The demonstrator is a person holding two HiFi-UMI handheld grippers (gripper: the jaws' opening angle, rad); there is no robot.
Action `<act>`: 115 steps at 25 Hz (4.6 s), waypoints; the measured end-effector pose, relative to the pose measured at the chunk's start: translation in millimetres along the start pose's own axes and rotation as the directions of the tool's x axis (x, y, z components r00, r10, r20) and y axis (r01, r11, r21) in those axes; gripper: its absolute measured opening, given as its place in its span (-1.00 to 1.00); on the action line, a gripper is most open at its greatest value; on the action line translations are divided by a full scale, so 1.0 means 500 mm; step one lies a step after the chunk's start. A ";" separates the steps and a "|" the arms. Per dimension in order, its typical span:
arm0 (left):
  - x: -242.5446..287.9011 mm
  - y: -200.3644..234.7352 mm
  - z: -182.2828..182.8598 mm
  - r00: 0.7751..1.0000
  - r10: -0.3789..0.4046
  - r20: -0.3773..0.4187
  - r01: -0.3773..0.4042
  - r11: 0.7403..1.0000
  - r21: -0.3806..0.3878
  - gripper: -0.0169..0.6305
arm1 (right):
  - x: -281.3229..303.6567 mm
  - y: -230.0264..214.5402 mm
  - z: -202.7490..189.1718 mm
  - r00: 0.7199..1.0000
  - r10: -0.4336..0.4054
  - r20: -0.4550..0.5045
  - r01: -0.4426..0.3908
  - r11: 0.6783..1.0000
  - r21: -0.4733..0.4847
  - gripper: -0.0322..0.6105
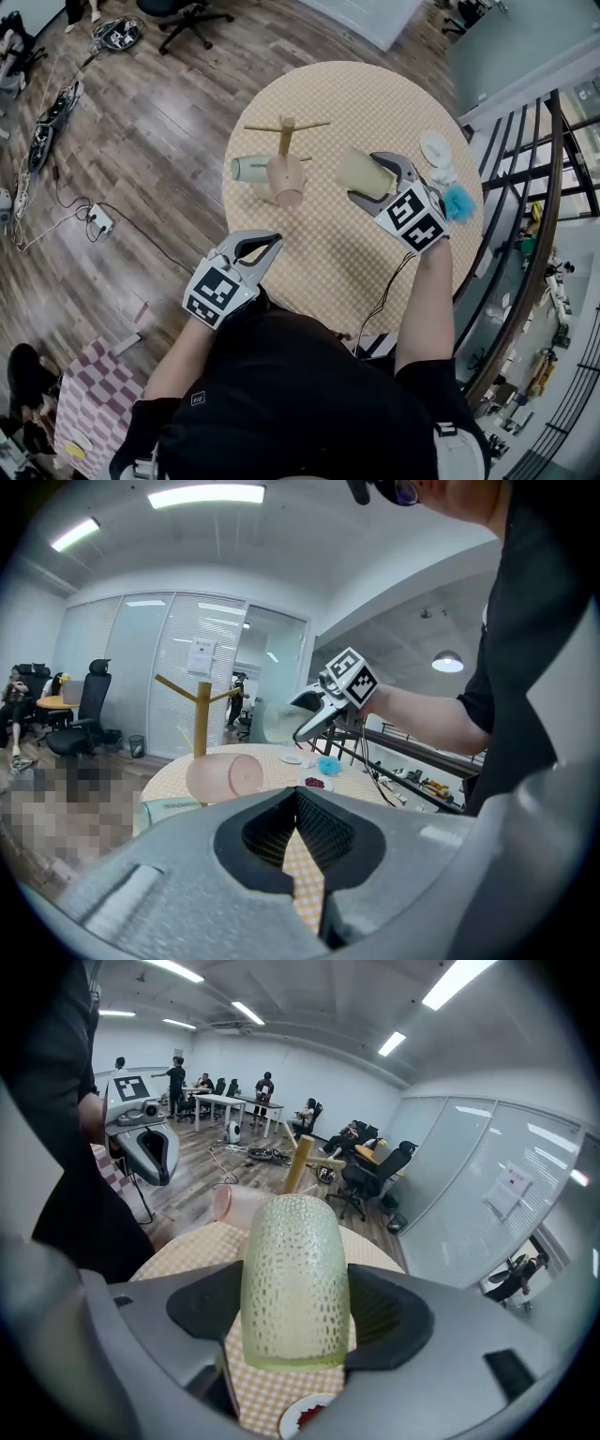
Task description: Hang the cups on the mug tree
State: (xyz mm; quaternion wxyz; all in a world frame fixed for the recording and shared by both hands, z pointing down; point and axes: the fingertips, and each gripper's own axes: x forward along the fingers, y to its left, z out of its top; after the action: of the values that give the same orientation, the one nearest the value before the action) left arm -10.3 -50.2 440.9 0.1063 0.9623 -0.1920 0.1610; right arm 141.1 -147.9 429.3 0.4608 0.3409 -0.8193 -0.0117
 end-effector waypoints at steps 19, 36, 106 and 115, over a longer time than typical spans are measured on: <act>0.052 -0.054 0.155 0.984 -0.169 0.064 0.157 0.976 0.153 -0.83 | -0.059 0.165 0.100 0.975 0.164 0.149 -0.137 0.975 -0.178 0.18; 0.057 -0.084 0.167 0.962 -0.262 0.079 0.246 0.955 0.164 -0.87 | -0.056 0.170 0.099 0.984 0.143 0.106 -0.113 0.962 -0.248 0.17; -0.042 0.131 0.218 0.937 -0.303 0.174 0.278 0.948 0.155 -0.73 | -0.040 -0.034 0.128 0.959 -0.251 -0.133 0.195 0.922 -0.334 0.16; -0.048 0.170 0.230 0.946 -0.240 0.219 0.217 0.968 0.125 -0.73 | -0.030 -0.092 0.079 0.934 -0.279 -0.224 0.179 0.906 -0.382 0.16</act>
State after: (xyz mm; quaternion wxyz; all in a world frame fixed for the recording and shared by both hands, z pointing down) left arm -34.5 -149.6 338.2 0.0533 0.9943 -0.0818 0.0432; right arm 141.3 -186.2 380.1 0.6186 0.3449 -0.6859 -0.1672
